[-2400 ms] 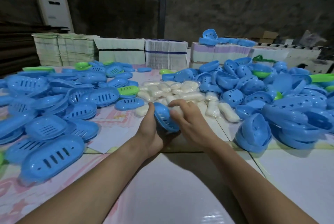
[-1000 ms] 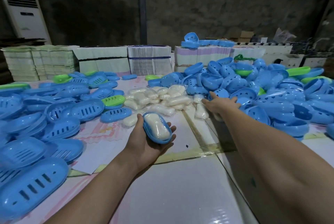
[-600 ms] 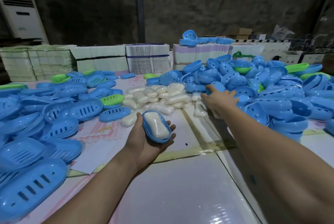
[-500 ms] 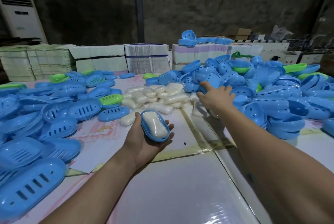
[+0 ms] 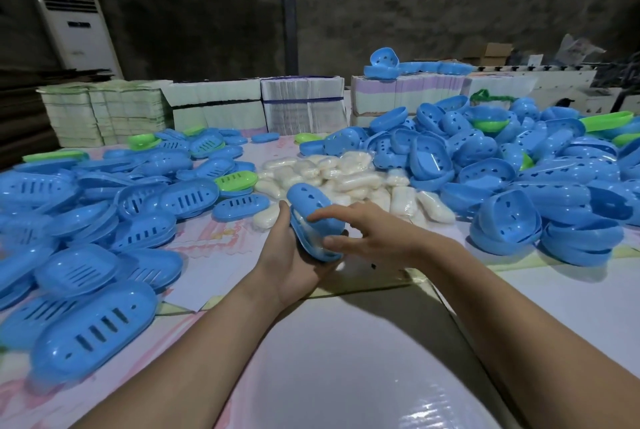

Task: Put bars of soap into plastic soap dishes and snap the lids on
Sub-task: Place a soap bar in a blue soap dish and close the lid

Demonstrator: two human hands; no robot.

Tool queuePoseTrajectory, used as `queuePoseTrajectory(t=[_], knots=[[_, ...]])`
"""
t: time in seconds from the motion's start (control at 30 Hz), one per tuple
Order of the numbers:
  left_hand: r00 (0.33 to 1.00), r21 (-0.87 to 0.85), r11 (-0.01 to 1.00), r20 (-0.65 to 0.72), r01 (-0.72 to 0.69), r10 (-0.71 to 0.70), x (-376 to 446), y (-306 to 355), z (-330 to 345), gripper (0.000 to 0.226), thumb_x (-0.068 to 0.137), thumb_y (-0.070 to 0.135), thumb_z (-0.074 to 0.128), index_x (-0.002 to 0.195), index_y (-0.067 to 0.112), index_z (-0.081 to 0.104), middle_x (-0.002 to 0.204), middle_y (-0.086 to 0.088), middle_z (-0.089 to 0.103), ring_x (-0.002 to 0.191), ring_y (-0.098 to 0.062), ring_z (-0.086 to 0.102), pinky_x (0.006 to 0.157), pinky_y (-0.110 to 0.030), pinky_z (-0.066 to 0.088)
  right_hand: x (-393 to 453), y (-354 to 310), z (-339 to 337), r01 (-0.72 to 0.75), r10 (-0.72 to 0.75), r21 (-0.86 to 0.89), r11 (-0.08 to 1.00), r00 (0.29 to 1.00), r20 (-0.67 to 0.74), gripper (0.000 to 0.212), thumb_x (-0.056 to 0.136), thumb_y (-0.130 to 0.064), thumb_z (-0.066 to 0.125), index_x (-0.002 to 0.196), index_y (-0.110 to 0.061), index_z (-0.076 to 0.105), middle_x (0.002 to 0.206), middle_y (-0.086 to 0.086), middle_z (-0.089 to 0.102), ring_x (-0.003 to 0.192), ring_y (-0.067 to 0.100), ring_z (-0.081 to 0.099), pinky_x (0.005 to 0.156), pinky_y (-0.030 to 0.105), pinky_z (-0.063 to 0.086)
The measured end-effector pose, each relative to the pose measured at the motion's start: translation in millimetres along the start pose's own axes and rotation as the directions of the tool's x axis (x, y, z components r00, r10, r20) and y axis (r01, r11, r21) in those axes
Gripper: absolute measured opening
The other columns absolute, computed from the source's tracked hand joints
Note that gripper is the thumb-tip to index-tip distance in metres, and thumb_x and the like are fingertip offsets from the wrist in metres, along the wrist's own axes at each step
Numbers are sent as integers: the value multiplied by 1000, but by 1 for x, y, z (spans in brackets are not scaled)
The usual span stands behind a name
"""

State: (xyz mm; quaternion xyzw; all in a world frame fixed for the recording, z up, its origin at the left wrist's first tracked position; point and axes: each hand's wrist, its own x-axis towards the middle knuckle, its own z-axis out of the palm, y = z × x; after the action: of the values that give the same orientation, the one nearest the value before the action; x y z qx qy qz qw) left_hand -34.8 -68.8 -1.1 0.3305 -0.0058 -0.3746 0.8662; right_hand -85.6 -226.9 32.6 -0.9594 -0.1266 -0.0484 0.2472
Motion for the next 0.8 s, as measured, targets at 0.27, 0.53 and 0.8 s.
queuePoseTrajectory(t=[0.27,0.53,0.8], knots=[[999,84,996,10,-35,34,5,-3,-4,57,97,61,49,129,18,68,124,-15,71,103,-31,69,87,-46,58,-3,-5,3,16,8,231,973,995,-101,30,91,-44,61,122,-45,60,123,-7,57,105,4,55,88,23,47],[997,65,995,24,-76,74,8,-3,-7,51,93,56,60,126,18,69,117,-14,73,93,-32,74,78,-47,60,0,-7,5,77,6,345,936,972,-234,33,91,-43,62,122,-52,54,123,-33,53,118,-3,49,102,35,45],[995,202,976,77,-84,70,6,-7,-3,45,93,42,65,131,19,64,121,-18,70,100,-33,71,81,-47,57,17,-9,15,-46,206,374,926,892,-402,32,83,-47,71,112,-39,58,116,-12,58,104,8,56,91,35,50]])
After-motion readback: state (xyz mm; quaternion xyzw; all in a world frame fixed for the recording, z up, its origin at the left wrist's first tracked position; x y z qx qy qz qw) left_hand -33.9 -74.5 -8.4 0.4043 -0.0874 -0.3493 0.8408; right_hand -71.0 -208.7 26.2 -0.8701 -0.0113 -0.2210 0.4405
